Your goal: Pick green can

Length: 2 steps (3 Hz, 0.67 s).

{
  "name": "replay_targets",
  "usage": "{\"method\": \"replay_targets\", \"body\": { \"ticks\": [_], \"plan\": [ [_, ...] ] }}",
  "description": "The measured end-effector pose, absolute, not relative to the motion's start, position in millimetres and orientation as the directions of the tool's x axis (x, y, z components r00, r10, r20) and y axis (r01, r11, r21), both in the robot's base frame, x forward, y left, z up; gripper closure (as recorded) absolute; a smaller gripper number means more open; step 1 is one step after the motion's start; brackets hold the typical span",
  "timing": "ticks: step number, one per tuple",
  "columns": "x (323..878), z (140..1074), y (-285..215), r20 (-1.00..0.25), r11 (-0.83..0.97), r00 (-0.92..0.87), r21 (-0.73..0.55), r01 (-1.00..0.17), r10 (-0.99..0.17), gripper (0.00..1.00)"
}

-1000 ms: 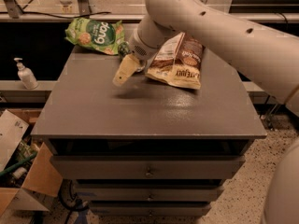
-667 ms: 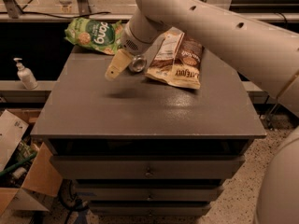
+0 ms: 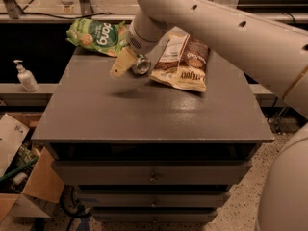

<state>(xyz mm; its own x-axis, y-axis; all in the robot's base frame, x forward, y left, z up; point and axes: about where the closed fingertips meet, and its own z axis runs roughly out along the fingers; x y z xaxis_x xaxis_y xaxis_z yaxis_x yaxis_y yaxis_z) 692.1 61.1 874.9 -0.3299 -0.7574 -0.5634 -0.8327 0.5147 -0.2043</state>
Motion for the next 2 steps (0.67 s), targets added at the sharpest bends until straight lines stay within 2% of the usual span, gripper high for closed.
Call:
{"method": "replay_targets", "body": {
  "ticks": [2],
  "plan": [
    [693.0,867.8,49.1,-0.544,0.551,-0.376,-0.199,-0.811,-0.750,0.00]
  ]
}}
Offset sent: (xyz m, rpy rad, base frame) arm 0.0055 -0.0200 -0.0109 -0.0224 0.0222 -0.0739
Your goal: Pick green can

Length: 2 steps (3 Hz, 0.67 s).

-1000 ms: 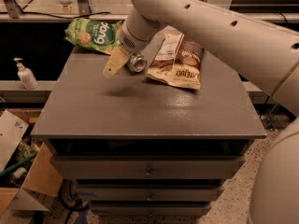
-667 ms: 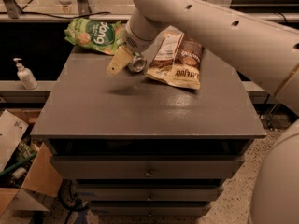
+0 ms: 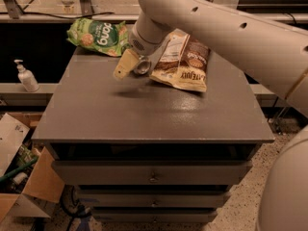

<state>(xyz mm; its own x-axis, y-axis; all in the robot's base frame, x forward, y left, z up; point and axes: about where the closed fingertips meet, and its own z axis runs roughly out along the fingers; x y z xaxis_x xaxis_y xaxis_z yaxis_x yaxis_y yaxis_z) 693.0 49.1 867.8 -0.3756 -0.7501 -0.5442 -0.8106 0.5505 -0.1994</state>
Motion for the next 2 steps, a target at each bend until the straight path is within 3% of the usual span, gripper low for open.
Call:
{"method": "replay_targets", "body": {
  "ticks": [2],
  "plan": [
    [717.0,829.5,57.9,-0.542,0.540,-0.375,-0.180,-0.822,-0.752,0.00]
  ]
}}
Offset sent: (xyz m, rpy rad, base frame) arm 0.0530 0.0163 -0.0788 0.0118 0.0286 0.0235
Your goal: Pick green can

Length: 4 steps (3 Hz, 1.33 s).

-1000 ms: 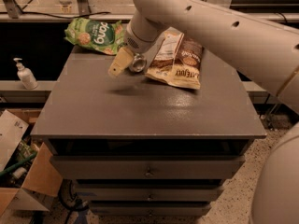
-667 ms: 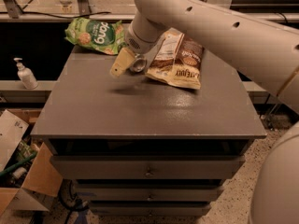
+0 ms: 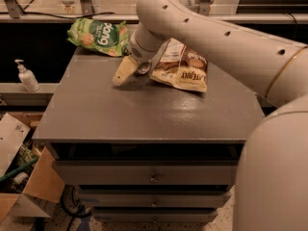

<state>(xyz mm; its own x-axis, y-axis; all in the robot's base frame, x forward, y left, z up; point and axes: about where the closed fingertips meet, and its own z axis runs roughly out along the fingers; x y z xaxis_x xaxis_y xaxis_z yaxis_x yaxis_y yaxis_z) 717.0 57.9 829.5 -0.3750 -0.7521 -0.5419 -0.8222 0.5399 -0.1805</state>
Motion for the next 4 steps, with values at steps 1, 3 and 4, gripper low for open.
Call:
{"method": "replay_targets", "body": {
  "ticks": [1,3,4],
  "plan": [
    [735.0,810.9,62.8,-0.539,0.537,-0.377,-0.174,-0.825,-0.753,0.18],
    [735.0,819.3,62.9,-0.539,0.537,-0.377,-0.174,-0.826,-0.753,0.00],
    [735.1,819.2,62.9,-0.539,0.537,-0.377,-0.173,-0.826,-0.753,0.00]
  ]
}}
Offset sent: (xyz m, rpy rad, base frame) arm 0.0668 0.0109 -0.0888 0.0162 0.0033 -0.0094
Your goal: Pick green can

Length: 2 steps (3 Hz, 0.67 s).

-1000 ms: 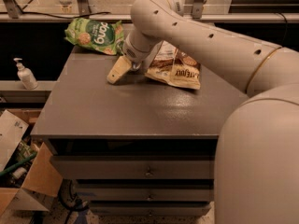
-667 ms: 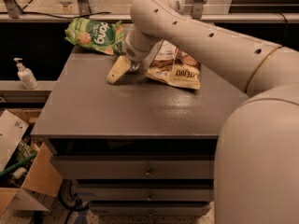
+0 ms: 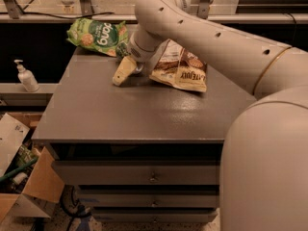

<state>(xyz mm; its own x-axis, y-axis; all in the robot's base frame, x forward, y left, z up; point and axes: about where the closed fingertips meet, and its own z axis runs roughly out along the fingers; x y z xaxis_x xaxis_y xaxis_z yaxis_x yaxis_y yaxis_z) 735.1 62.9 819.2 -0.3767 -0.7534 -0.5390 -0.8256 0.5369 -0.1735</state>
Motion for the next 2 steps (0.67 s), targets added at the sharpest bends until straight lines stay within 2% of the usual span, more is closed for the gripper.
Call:
{"method": "replay_targets", "body": {
  "ticks": [2],
  "plan": [
    [748.8,810.6,59.5,-0.539,0.536,-0.376,-0.174,-0.826,-0.754,0.00]
  ]
}}
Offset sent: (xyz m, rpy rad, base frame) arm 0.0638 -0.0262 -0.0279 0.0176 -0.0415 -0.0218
